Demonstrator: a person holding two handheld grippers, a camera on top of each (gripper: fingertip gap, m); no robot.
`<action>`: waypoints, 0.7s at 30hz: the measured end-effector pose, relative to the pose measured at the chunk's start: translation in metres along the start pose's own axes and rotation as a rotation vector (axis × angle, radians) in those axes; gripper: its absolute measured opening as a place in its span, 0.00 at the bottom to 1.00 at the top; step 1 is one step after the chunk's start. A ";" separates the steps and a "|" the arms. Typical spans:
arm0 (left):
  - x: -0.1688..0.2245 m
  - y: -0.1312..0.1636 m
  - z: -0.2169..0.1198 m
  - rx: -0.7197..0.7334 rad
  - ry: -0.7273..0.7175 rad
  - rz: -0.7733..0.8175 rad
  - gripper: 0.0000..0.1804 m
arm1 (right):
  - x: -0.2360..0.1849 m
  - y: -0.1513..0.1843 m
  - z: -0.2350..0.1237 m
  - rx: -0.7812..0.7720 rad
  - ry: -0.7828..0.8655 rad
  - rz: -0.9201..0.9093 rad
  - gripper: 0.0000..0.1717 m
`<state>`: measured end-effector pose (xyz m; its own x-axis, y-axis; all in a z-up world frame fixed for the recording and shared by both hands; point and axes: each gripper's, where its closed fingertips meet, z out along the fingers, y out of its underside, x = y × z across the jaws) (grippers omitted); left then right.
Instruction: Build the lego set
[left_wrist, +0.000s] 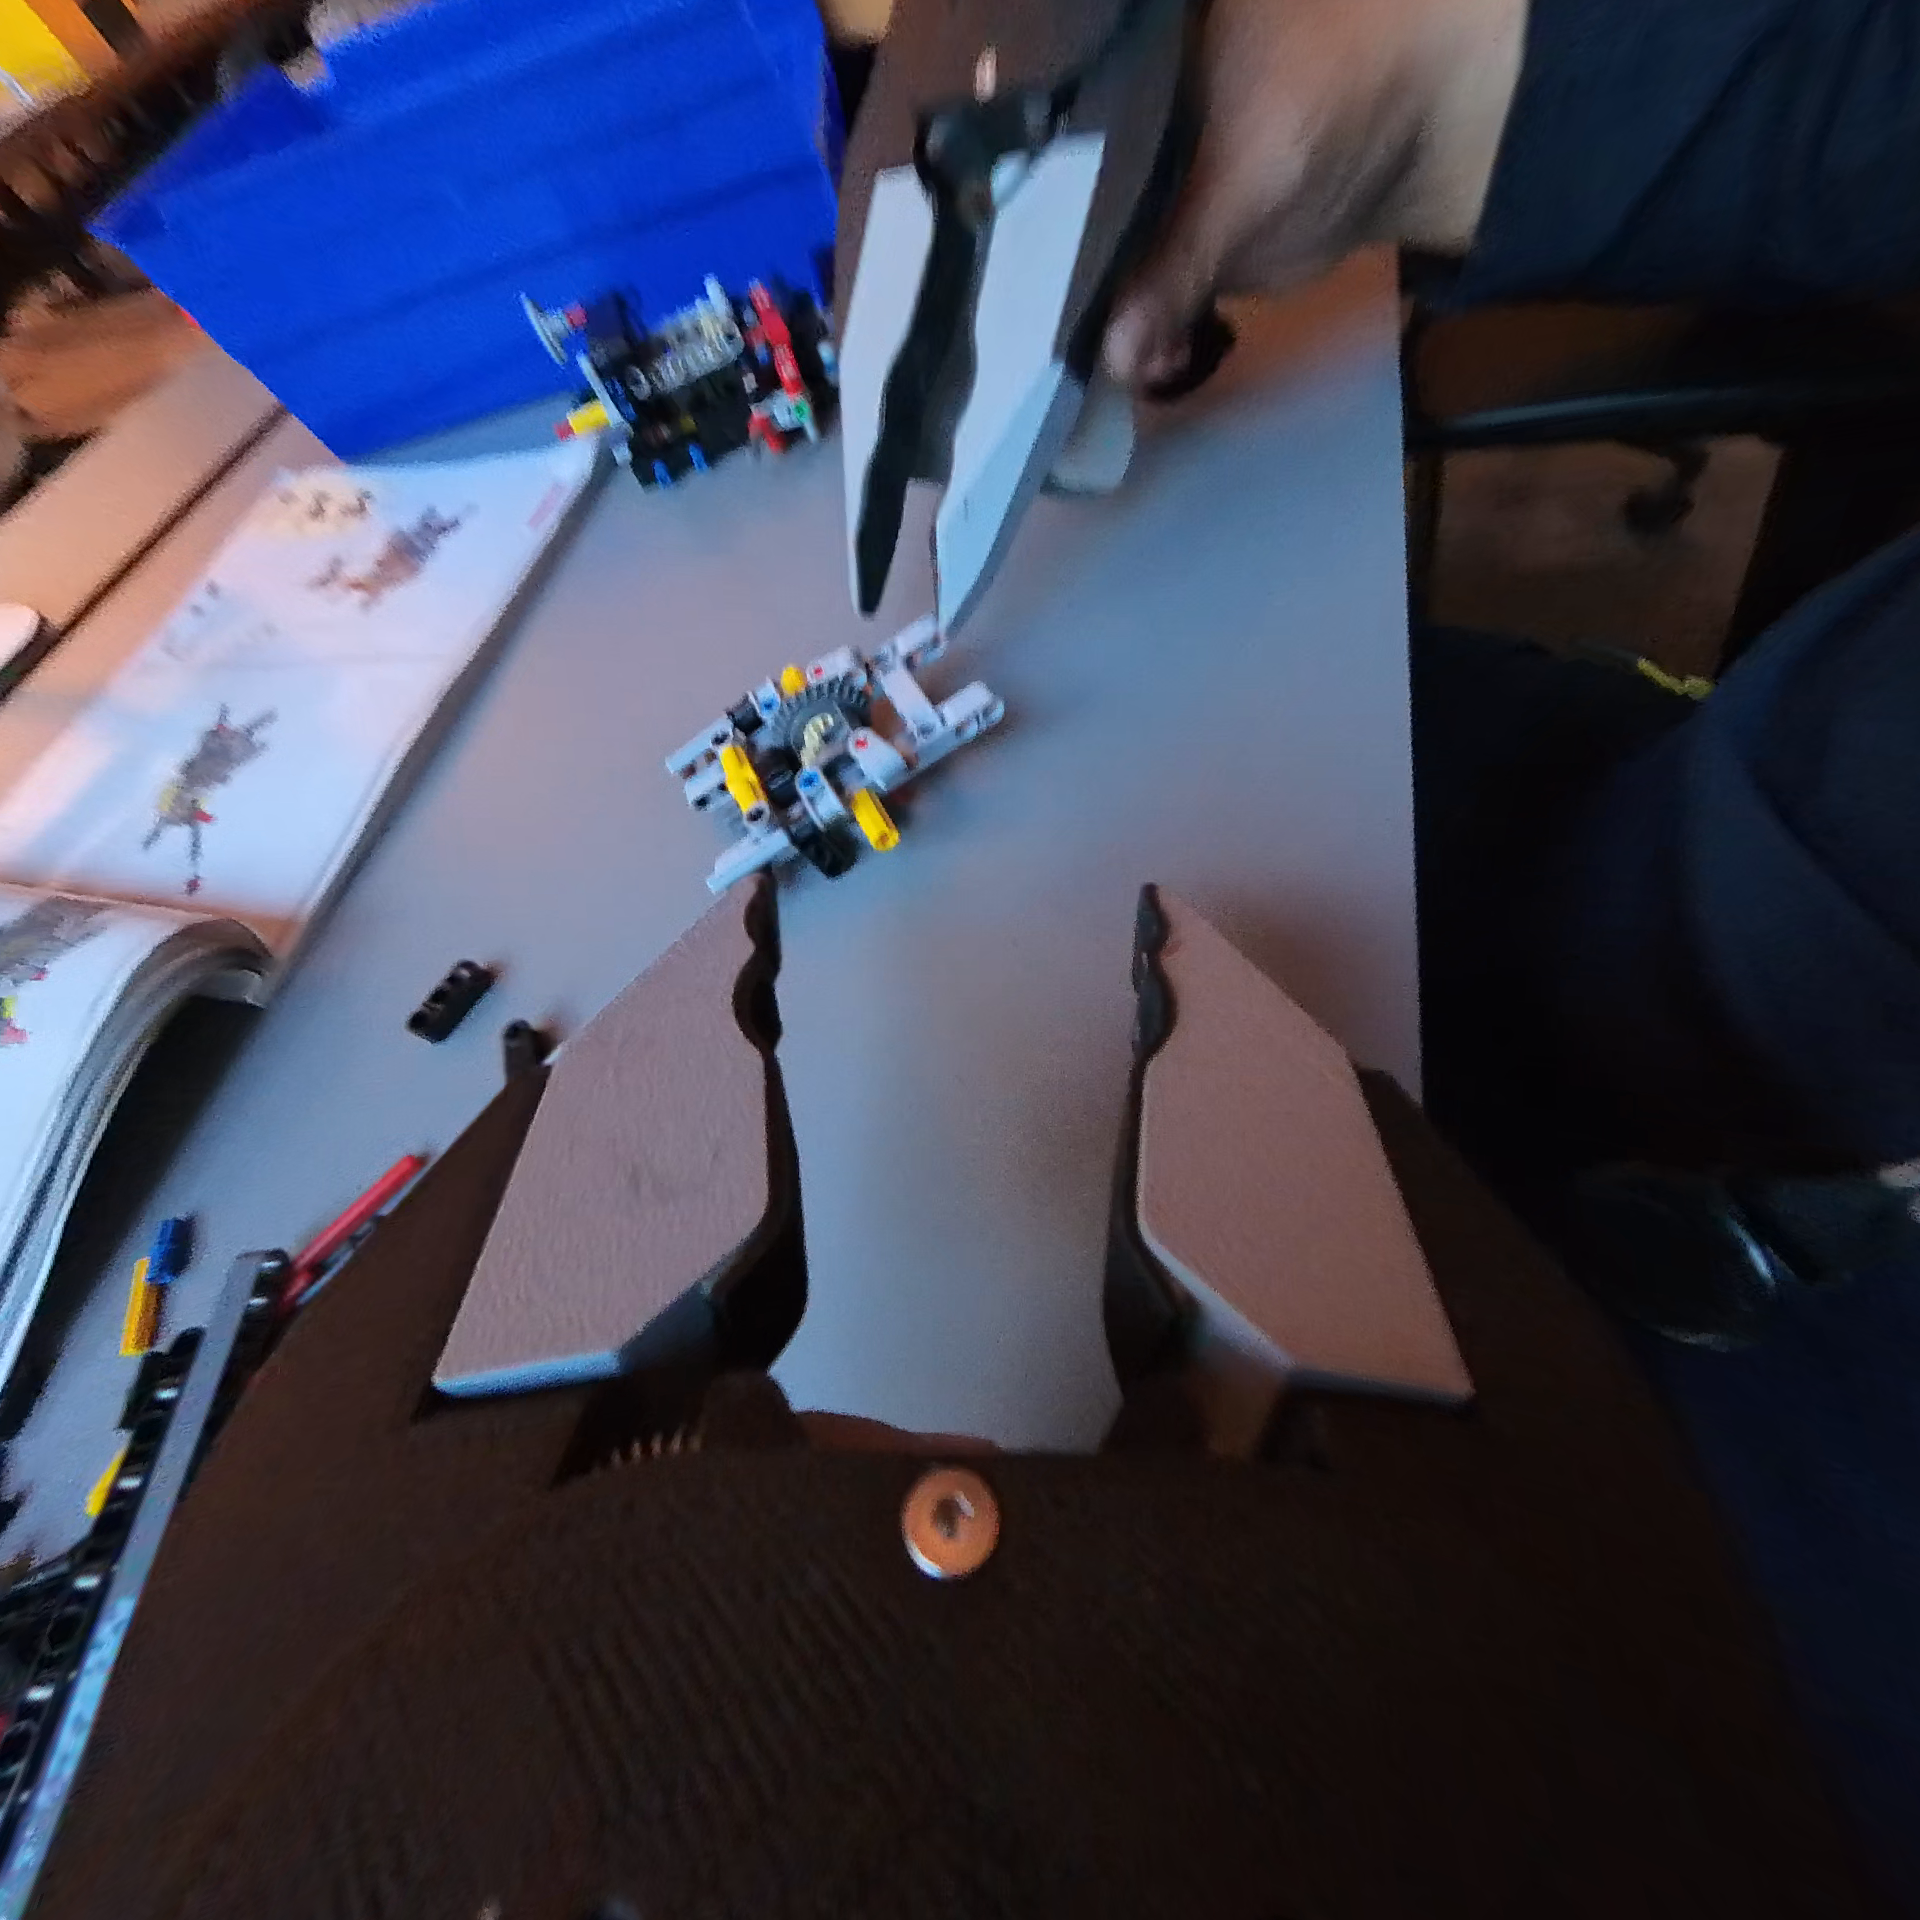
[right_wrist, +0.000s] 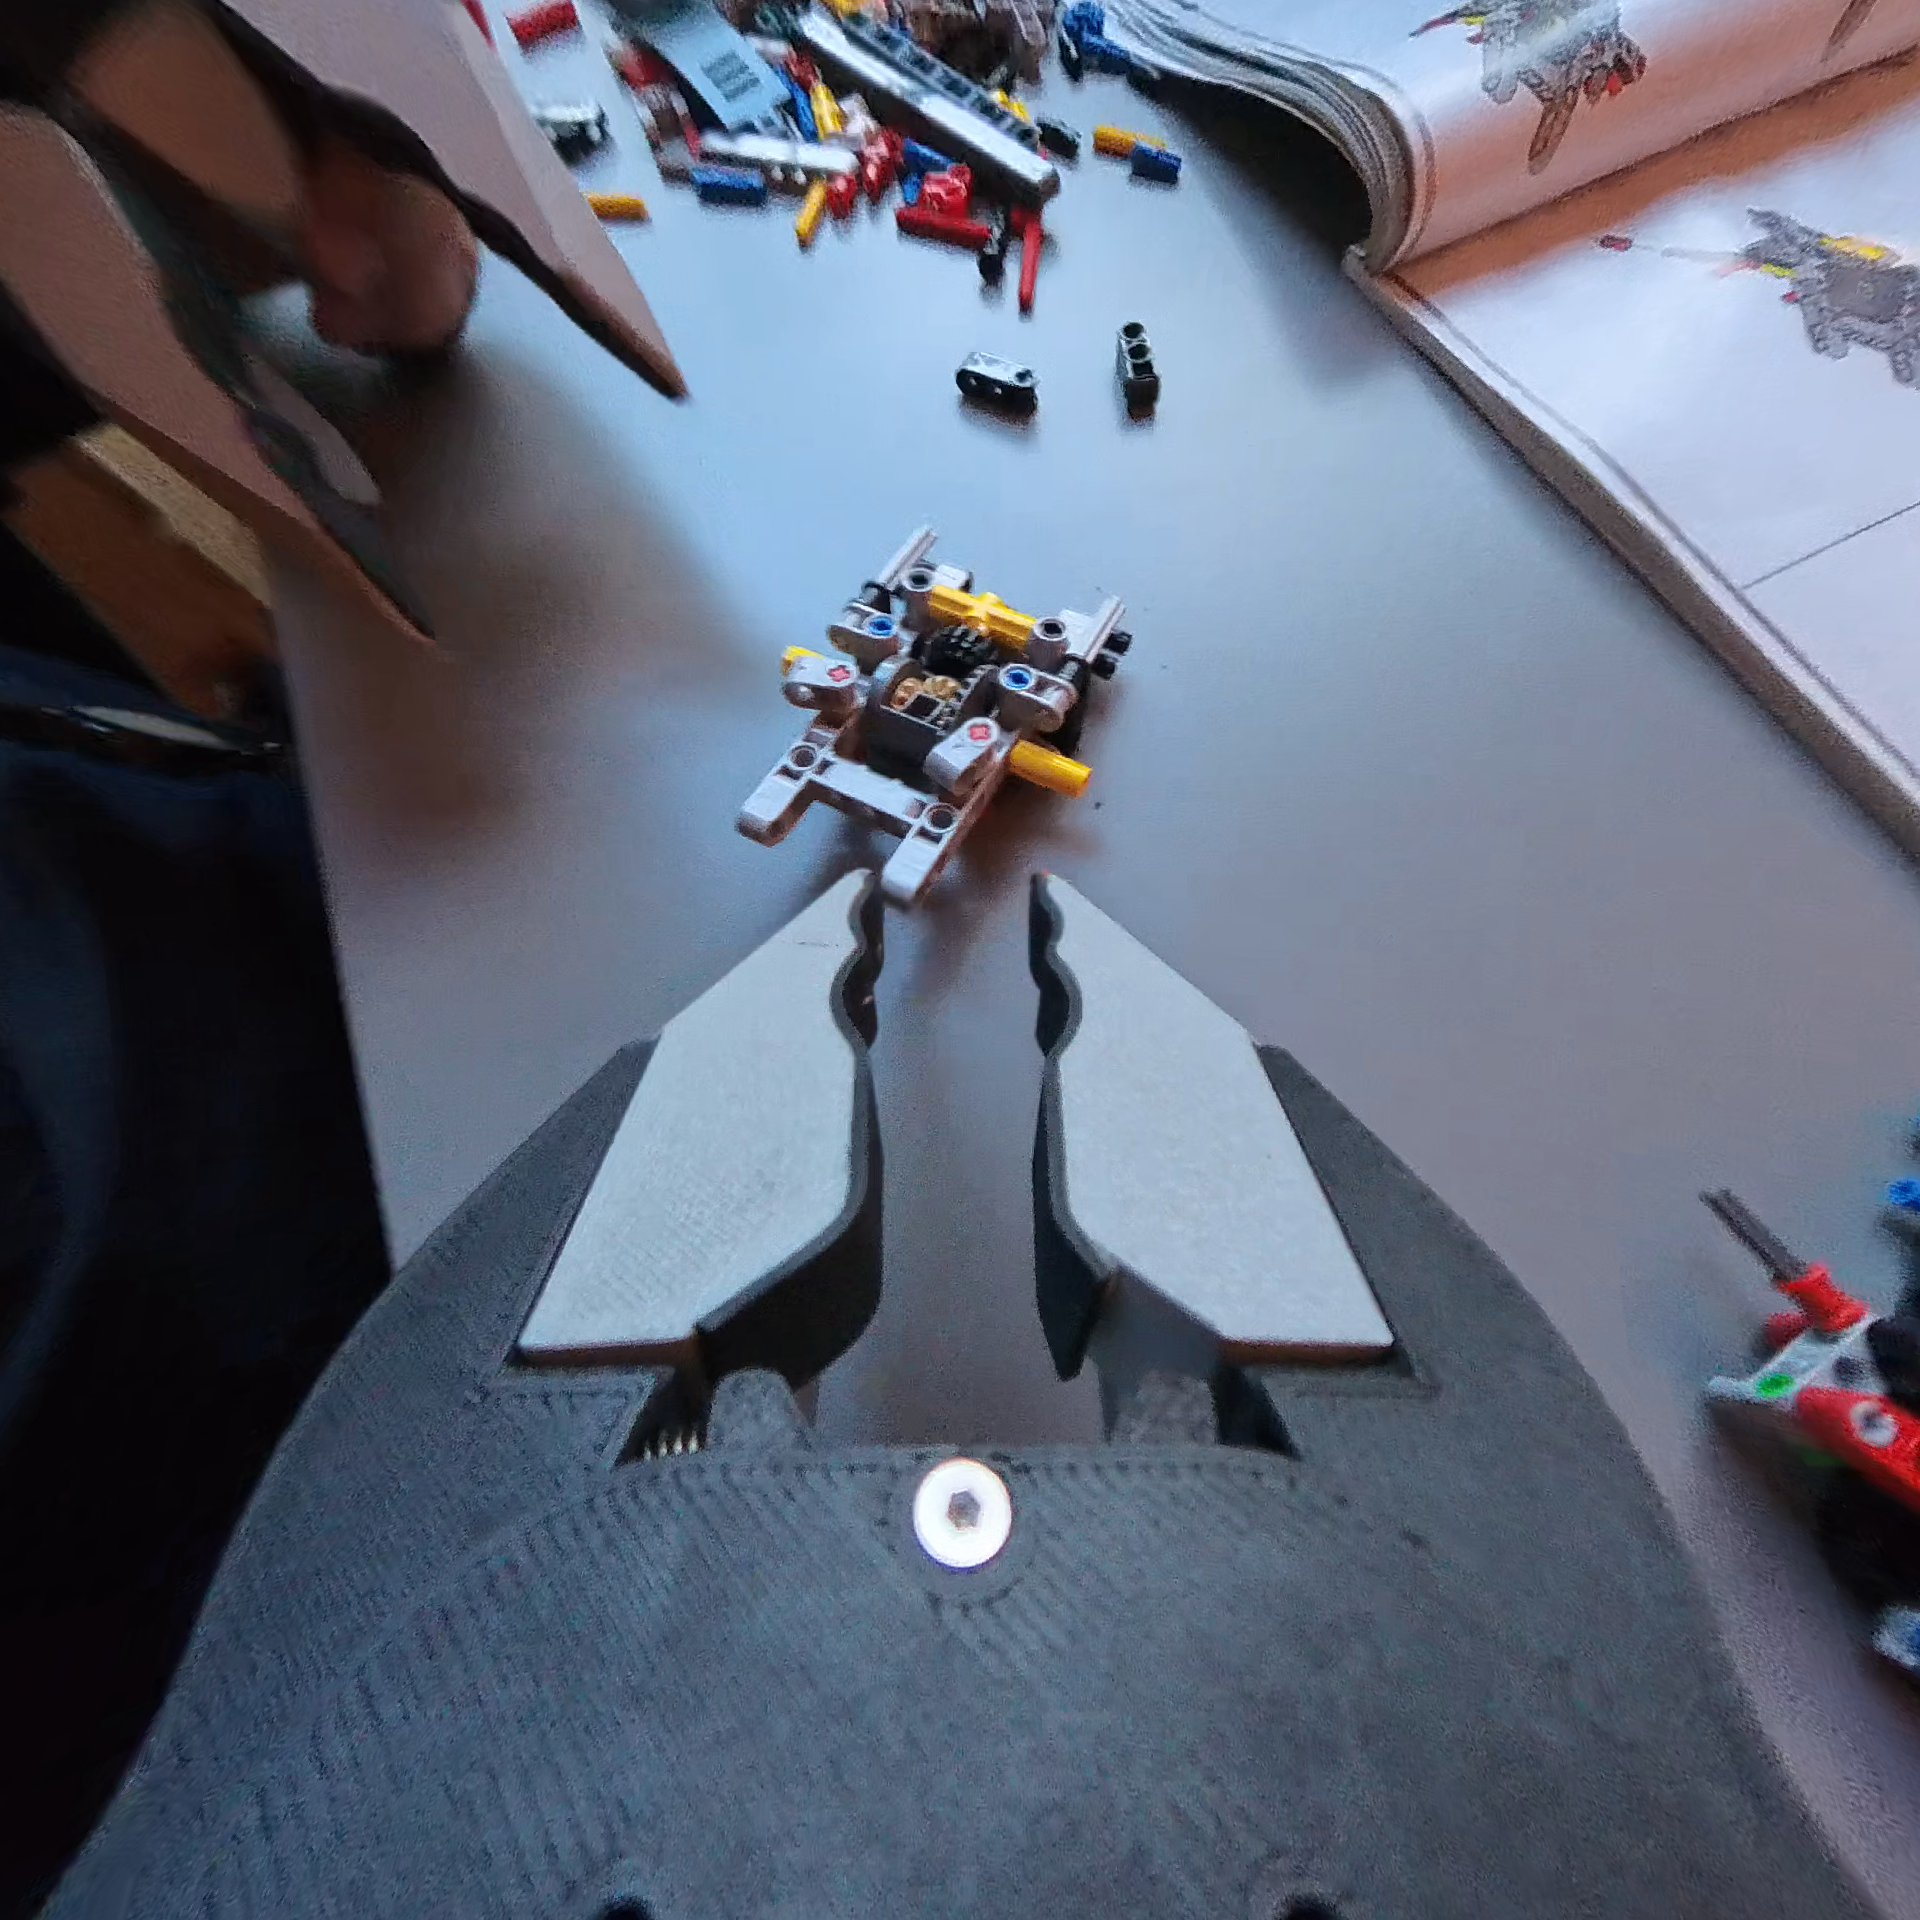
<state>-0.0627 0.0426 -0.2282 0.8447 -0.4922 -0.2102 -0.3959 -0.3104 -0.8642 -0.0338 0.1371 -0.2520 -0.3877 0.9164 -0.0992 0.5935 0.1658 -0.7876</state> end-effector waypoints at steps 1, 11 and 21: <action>-0.003 -0.005 -0.003 0.041 -0.015 -0.007 0.37 | 0.005 0.000 0.004 -0.015 0.011 -0.017 0.14; -0.032 -0.032 -0.036 0.334 -0.083 -0.144 0.38 | 0.053 -0.038 0.021 0.018 0.019 -0.155 0.13; -0.043 -0.032 -0.045 0.374 -0.107 -0.172 0.39 | 0.111 -0.084 -0.009 0.414 0.305 -0.147 0.14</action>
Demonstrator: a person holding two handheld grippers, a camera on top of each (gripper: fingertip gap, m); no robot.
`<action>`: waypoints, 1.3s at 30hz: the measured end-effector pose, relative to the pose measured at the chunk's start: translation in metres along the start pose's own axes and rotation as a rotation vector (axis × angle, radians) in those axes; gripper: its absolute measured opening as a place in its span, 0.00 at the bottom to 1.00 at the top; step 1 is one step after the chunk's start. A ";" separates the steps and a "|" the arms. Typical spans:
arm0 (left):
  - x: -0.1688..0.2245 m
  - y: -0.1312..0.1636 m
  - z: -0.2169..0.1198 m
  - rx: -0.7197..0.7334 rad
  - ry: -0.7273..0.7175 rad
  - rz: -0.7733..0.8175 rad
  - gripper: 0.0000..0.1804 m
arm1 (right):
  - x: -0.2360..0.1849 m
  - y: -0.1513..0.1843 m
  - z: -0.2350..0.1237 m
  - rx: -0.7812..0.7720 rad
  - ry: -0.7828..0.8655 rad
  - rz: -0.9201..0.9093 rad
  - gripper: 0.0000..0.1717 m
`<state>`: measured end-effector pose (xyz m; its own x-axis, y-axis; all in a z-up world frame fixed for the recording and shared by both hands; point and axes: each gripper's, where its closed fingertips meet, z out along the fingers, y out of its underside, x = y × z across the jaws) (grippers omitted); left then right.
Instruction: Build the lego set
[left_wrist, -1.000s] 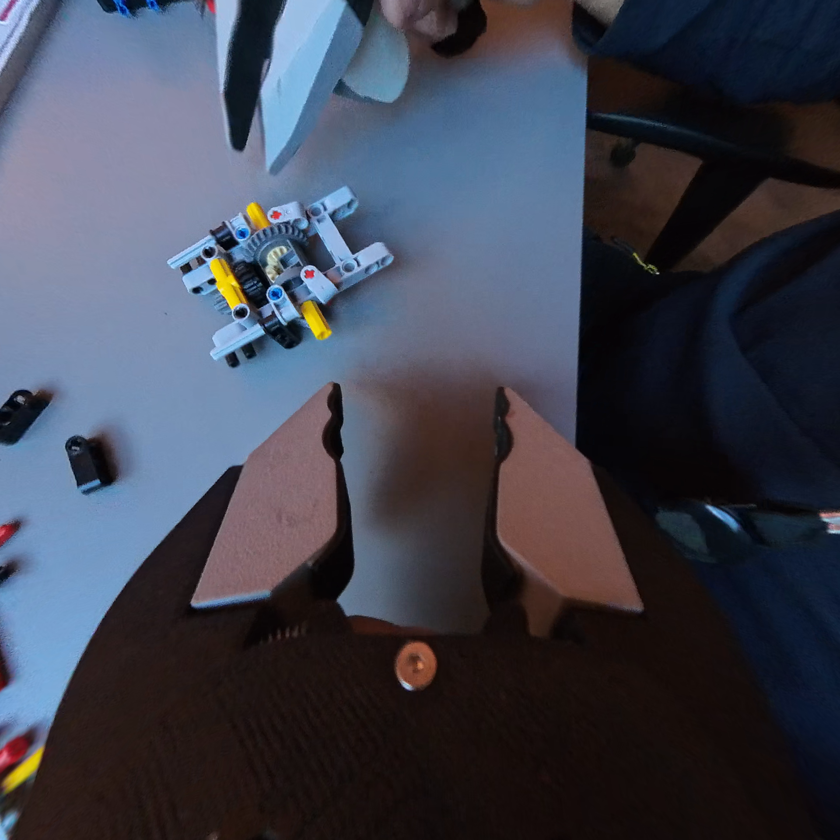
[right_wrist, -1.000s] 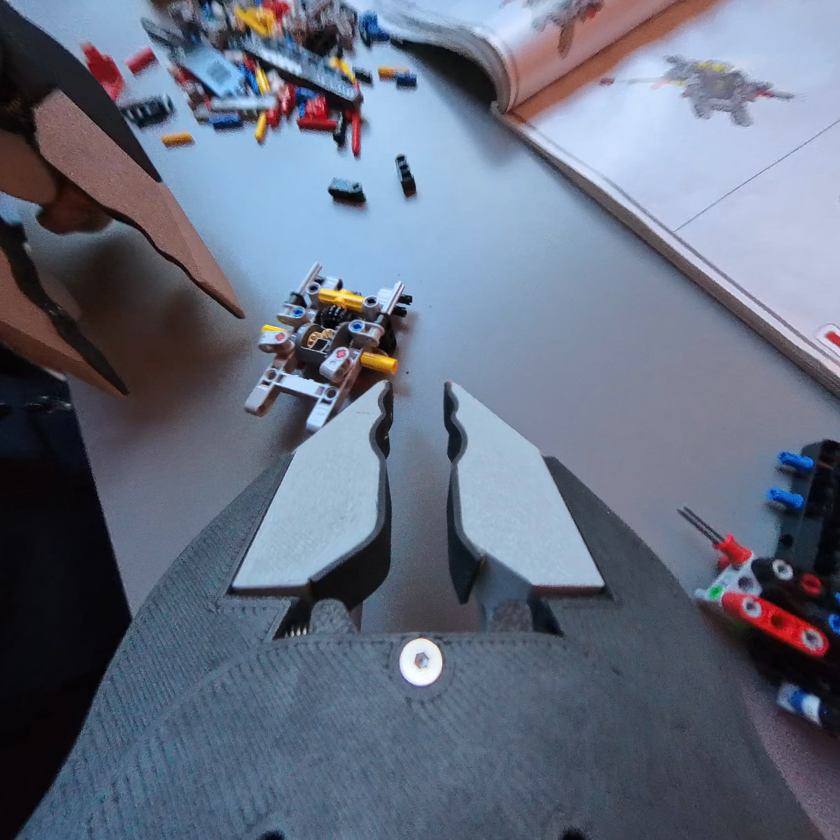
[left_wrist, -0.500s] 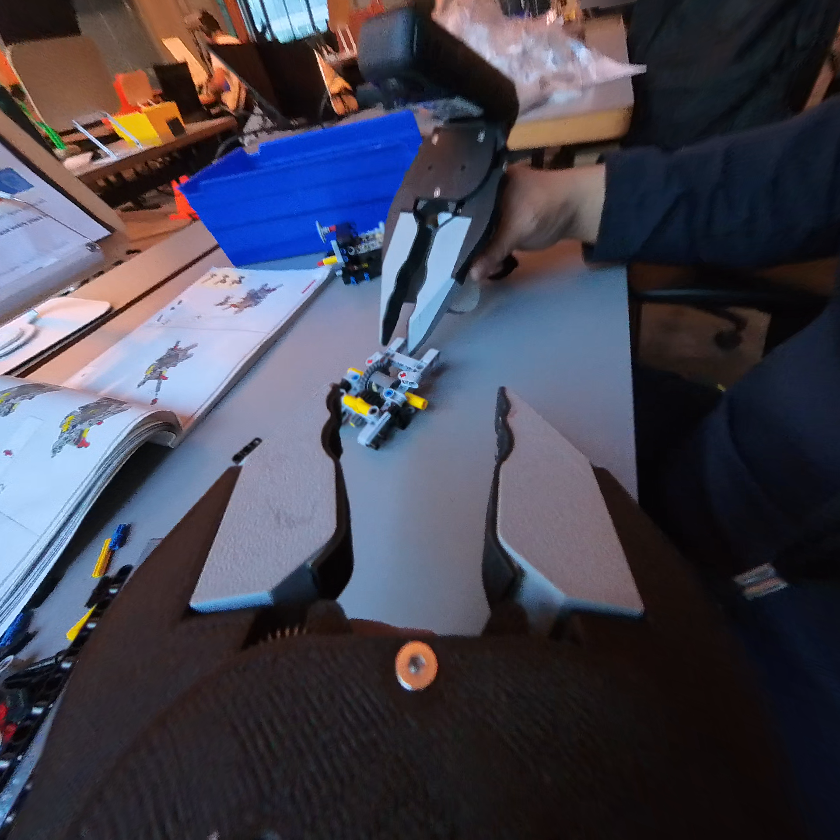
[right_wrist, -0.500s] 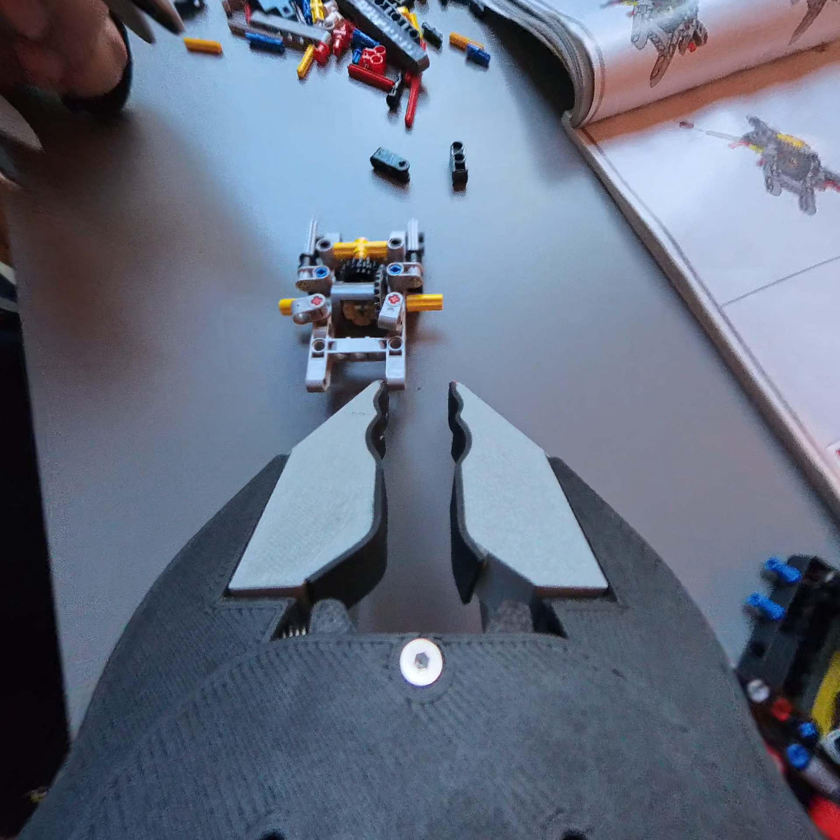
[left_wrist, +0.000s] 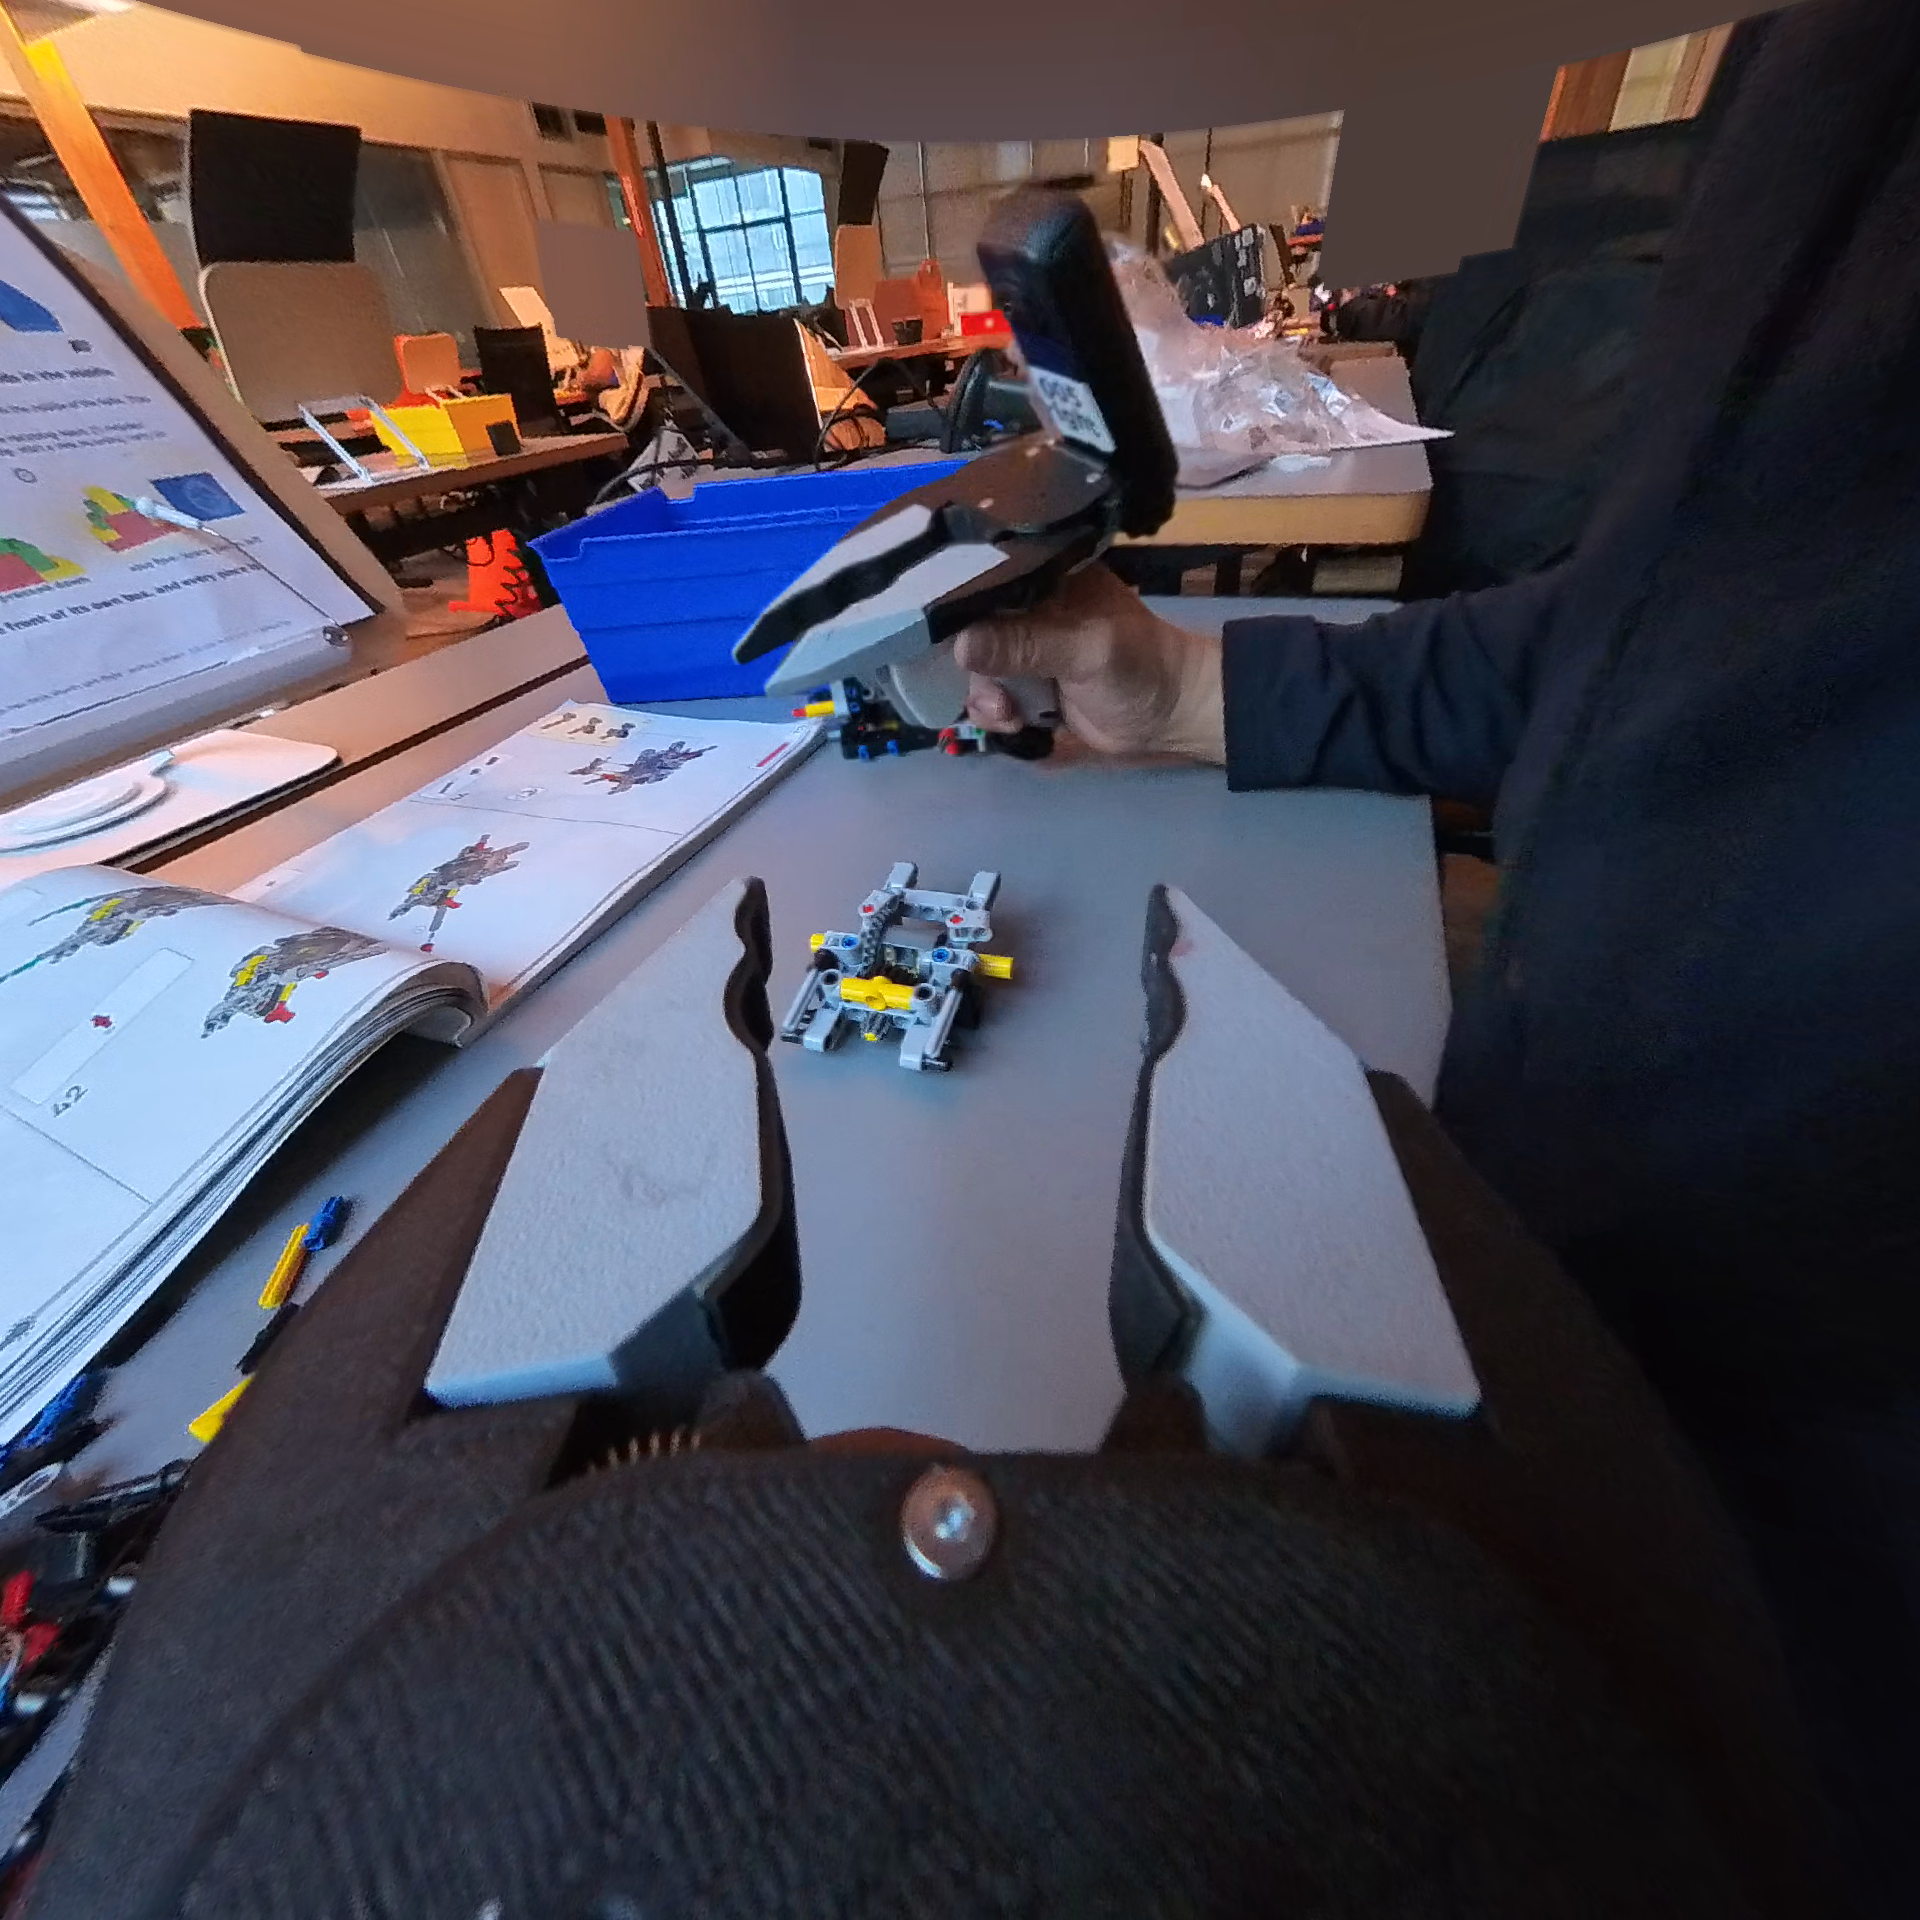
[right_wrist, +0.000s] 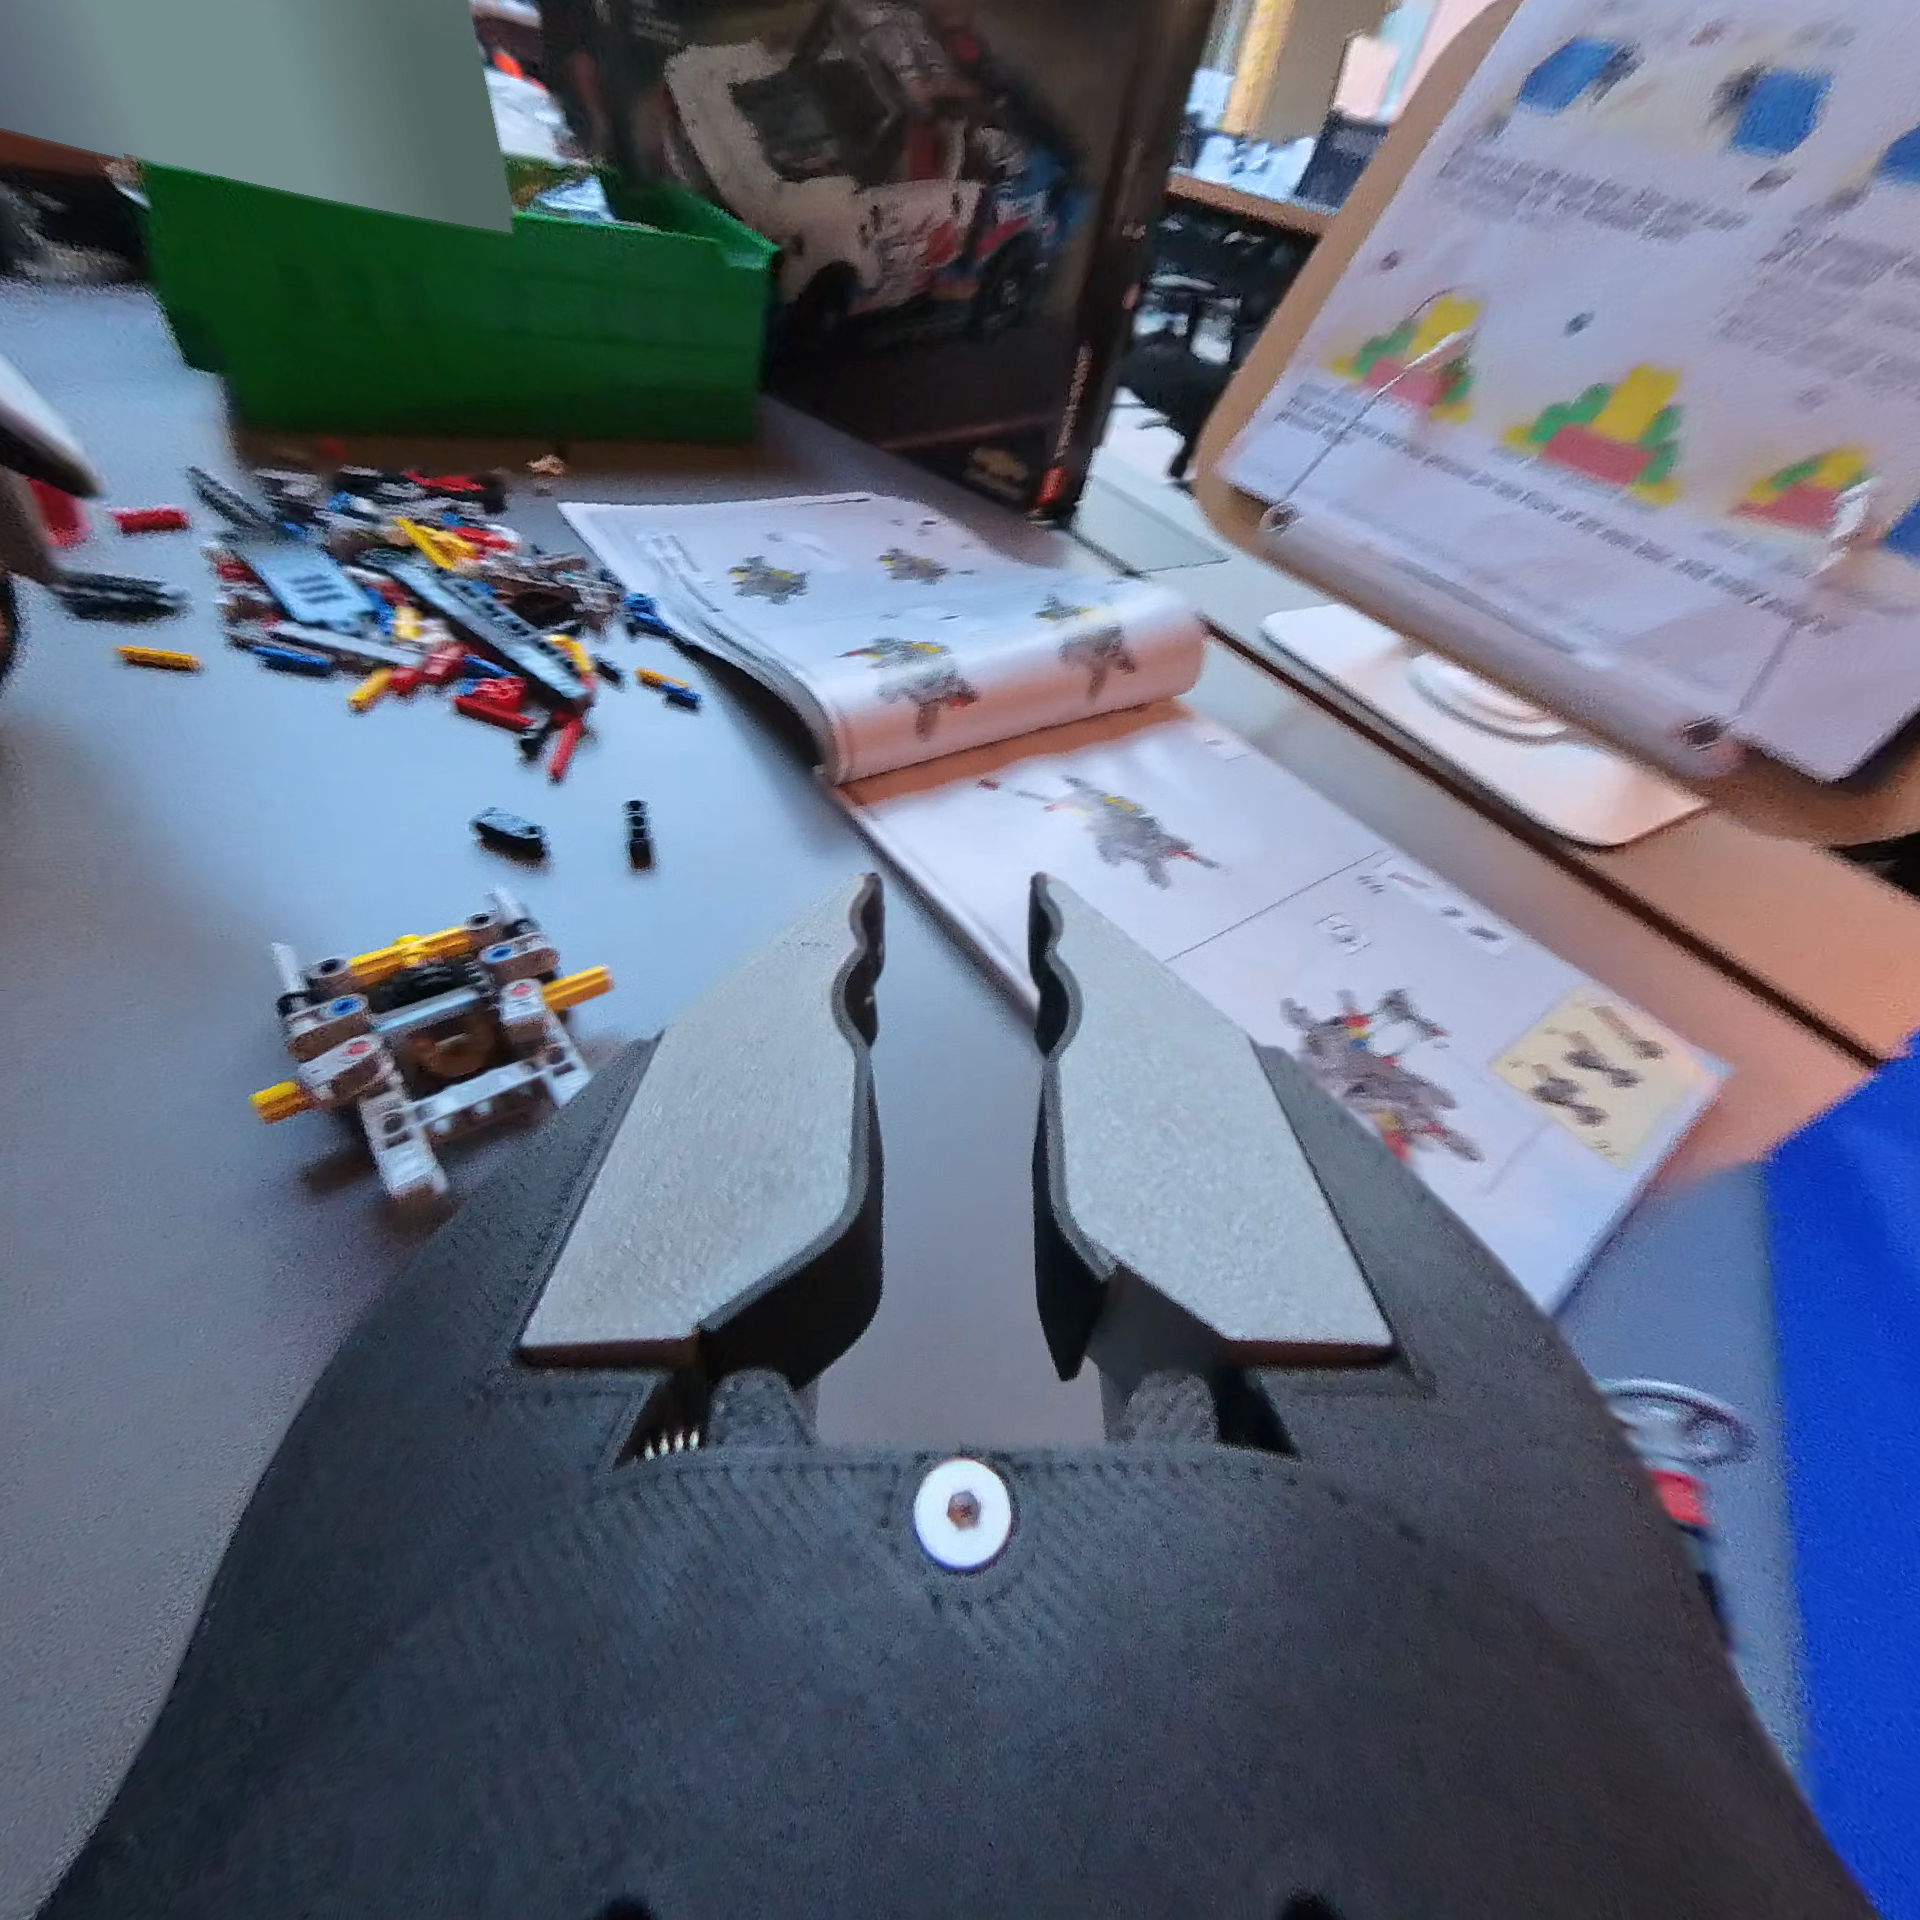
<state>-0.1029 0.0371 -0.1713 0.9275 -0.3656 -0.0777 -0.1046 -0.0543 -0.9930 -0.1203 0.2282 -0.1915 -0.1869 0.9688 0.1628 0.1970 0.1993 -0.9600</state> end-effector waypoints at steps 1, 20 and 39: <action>-0.001 -0.001 -0.002 0.007 0.005 -0.010 0.39 | 0.007 -0.005 -0.002 0.006 0.051 -0.039 0.14; -0.008 0.001 0.000 -0.003 0.022 -0.089 0.35 | -0.010 -0.005 0.012 0.031 -0.010 -0.074 0.09; -0.007 0.001 0.000 0.005 0.035 -0.086 0.33 | -0.015 -0.003 0.016 0.023 -0.060 -0.037 0.07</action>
<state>-0.1093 0.0398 -0.1716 0.9198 -0.3923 0.0111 -0.0231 -0.0823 -0.9963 -0.1331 0.2106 -0.1944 -0.2508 0.9503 0.1847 0.1665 0.2303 -0.9588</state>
